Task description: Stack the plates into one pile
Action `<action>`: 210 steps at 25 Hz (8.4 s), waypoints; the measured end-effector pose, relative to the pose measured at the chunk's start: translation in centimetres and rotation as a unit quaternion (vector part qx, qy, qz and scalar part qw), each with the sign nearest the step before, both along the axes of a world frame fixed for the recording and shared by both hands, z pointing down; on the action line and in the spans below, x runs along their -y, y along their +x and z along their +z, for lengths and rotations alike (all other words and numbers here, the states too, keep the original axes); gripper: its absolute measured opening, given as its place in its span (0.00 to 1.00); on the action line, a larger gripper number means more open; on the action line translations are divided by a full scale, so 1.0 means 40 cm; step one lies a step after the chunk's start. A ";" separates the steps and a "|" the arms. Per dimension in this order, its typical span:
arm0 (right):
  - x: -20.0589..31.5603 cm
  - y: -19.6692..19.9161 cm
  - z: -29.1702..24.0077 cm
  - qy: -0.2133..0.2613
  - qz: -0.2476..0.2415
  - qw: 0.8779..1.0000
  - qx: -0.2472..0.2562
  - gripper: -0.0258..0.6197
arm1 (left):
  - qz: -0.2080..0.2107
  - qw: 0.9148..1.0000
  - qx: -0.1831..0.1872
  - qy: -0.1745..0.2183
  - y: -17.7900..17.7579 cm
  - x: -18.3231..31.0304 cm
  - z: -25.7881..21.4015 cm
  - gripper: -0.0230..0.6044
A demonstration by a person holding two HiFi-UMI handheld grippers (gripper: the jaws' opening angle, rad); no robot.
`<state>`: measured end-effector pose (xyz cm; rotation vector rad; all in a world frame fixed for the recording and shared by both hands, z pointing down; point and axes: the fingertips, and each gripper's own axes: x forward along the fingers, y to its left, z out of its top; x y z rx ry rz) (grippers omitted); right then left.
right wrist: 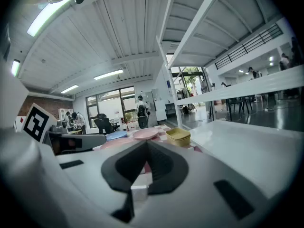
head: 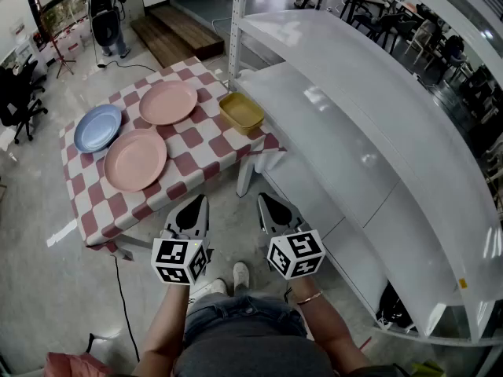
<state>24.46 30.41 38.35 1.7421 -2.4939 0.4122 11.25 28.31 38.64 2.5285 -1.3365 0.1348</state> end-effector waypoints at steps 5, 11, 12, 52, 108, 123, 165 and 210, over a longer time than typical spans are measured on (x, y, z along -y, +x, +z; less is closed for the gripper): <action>0.010 0.010 0.003 0.001 0.012 1.000 0.003 0.05 | 0.001 1.000 0.002 -0.001 0.000 0.011 0.004 0.06; 0.036 0.045 0.024 -0.014 0.021 1.000 0.013 0.05 | -0.002 1.000 0.008 -0.006 0.016 0.037 0.016 0.06; 0.043 0.052 0.028 -0.017 0.021 0.999 0.017 0.05 | -0.003 1.000 0.007 -0.007 0.020 0.042 0.017 0.06; 0.521 -0.020 0.114 -0.061 -0.063 0.996 0.031 0.06 | -0.135 0.990 0.029 -0.028 -0.137 0.491 0.076 0.06; 0.841 -0.748 0.311 -0.158 -0.341 0.922 -0.090 0.06 | -0.469 0.865 -0.042 -0.174 -0.890 0.421 0.322 0.09; 0.833 -0.743 0.391 -0.202 -0.338 0.909 -0.136 0.19 | -0.465 0.853 -0.064 -0.226 -0.865 0.399 0.396 0.24; 0.856 -0.688 0.349 -0.216 -0.310 0.918 -0.123 0.18 | -0.474 0.851 -0.028 -0.225 -0.864 0.504 0.302 0.10; 1.334 -0.324 0.326 -0.197 -0.085 0.970 -0.111 0.17 | -0.259 0.942 0.012 -0.211 -0.563 1.150 0.330 0.12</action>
